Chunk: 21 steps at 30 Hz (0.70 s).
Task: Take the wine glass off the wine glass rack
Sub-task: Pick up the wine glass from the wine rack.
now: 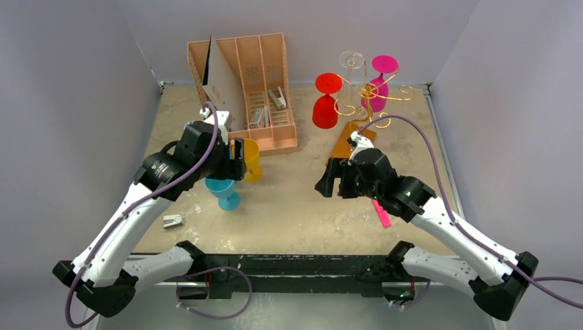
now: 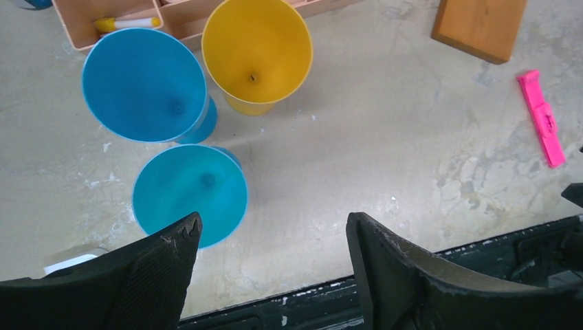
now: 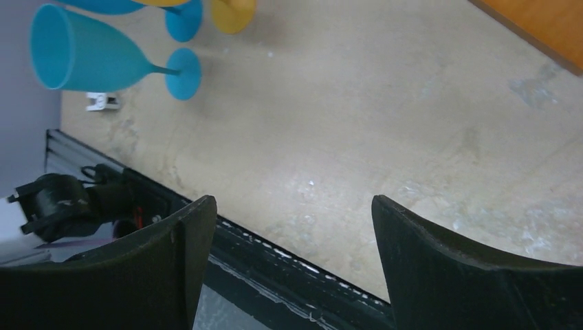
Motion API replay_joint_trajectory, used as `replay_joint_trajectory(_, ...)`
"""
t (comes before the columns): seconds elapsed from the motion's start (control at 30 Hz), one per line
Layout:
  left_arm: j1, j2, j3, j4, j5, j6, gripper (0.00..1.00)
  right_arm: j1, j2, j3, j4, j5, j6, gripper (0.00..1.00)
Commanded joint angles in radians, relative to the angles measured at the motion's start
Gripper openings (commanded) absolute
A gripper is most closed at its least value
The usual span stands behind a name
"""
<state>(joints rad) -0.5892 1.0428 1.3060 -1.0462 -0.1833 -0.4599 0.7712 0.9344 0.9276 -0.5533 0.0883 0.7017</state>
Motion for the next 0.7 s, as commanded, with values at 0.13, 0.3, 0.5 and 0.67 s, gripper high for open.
replay_joint_trajectory(0.13,0.002,-0.027,0.013,-0.005,0.067,-0.008,0.76,-0.003,0.103,0.224,0.109,-0.32,-0.163,0.75)
replay_joint_trajectory(0.3,0.002,-0.033,0.017,0.003,0.068,-0.017,0.76,-0.001,0.241,0.515,-0.072,-0.304,-0.267,0.71)
replay_joint_trajectory(0.5,0.003,-0.04,0.0,0.003,0.039,-0.05,0.76,-0.005,0.428,0.876,-0.23,-0.082,-0.326,0.68)
replay_joint_trajectory(0.67,0.003,-0.056,-0.008,-0.012,0.038,-0.049,0.76,-0.085,0.591,1.114,-0.274,0.011,-0.333,0.68)
